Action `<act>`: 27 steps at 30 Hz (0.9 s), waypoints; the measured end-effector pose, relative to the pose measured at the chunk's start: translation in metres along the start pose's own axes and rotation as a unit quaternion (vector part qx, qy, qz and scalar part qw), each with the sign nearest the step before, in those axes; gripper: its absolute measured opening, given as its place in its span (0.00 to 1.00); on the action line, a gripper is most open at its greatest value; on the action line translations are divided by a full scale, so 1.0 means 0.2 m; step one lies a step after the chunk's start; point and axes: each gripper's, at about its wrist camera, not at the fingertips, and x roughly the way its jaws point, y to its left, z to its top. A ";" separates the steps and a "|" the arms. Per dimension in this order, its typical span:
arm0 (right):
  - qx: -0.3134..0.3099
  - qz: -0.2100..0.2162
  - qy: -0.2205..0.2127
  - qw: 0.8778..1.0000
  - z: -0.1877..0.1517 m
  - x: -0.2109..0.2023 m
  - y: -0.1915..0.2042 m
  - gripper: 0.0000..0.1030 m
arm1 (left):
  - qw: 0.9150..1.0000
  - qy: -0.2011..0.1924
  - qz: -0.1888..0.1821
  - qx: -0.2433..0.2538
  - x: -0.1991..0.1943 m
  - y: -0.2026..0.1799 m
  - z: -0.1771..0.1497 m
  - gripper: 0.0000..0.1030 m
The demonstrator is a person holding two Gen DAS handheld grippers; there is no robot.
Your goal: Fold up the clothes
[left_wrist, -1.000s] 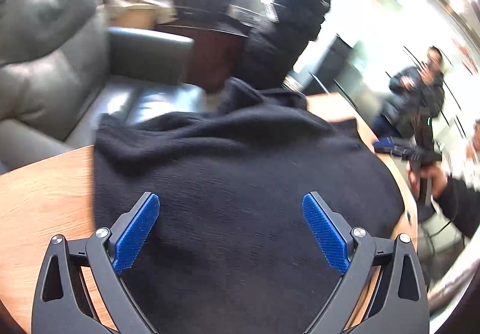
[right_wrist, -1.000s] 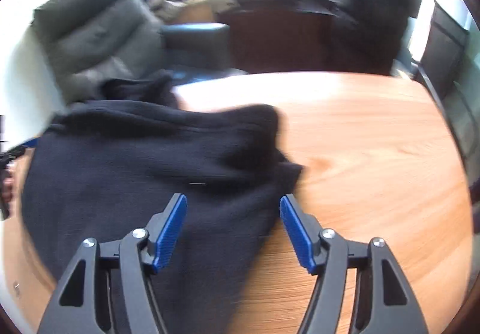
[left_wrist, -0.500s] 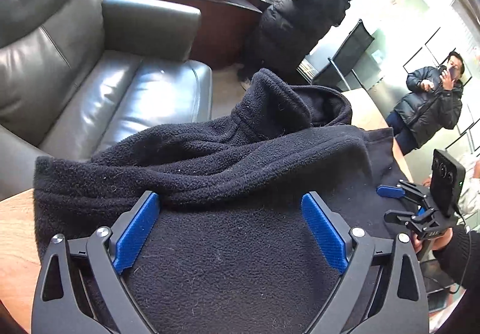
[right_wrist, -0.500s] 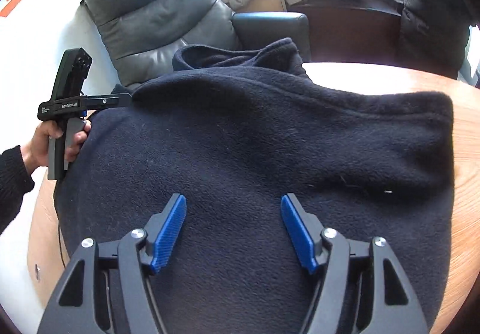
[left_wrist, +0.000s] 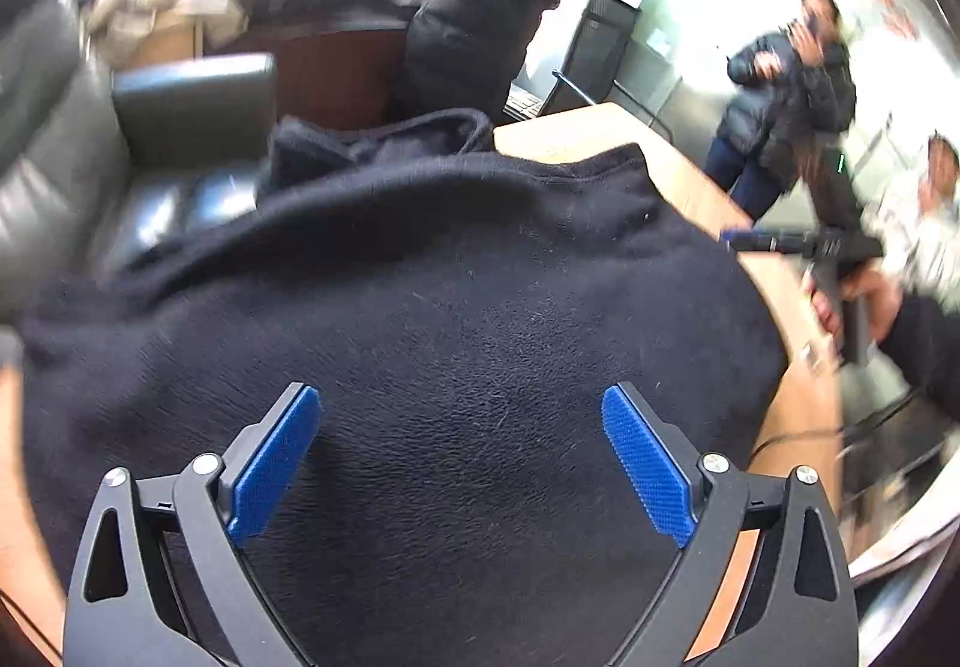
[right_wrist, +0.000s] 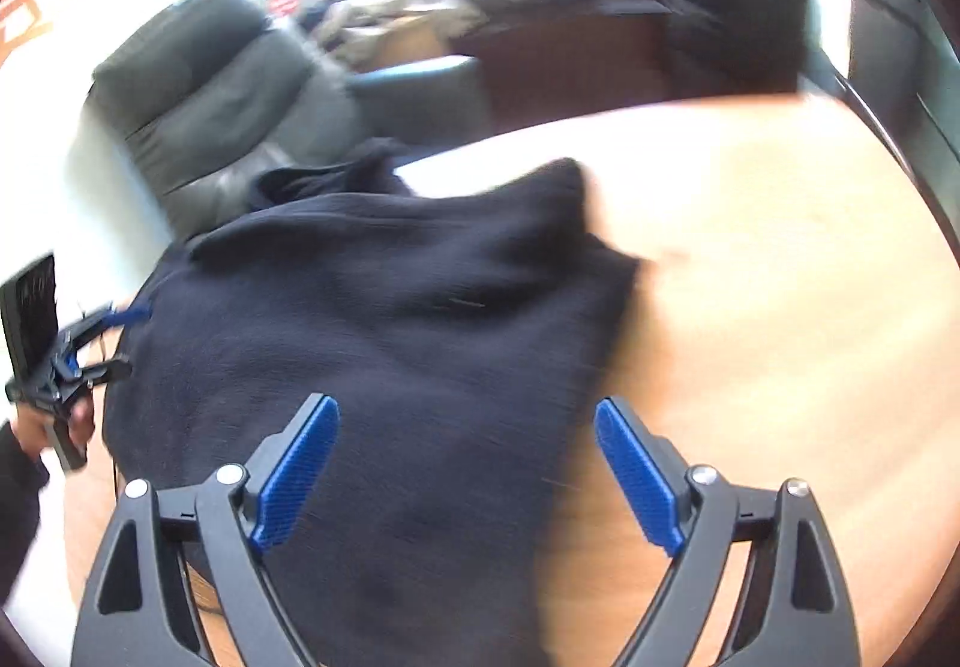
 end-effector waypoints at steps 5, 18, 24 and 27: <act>0.027 0.057 0.061 0.996 0.00 0.09 -0.26 0.88 | 0.999 0.015 0.029 0.003 0.15 -0.01 -0.05 0.92; -0.023 0.159 0.099 0.982 0.04 0.29 -0.21 0.66 | 0.991 -0.023 0.131 -0.007 0.19 -0.21 -0.35 0.94; -0.061 0.169 0.129 0.975 0.02 0.26 -0.20 0.66 | 0.982 -0.048 0.172 -0.065 0.12 -0.44 -0.60 0.94; -0.088 0.174 0.145 0.970 0.00 0.25 -0.19 0.61 | 0.979 -0.054 0.172 -0.098 0.06 -0.54 -0.66 0.94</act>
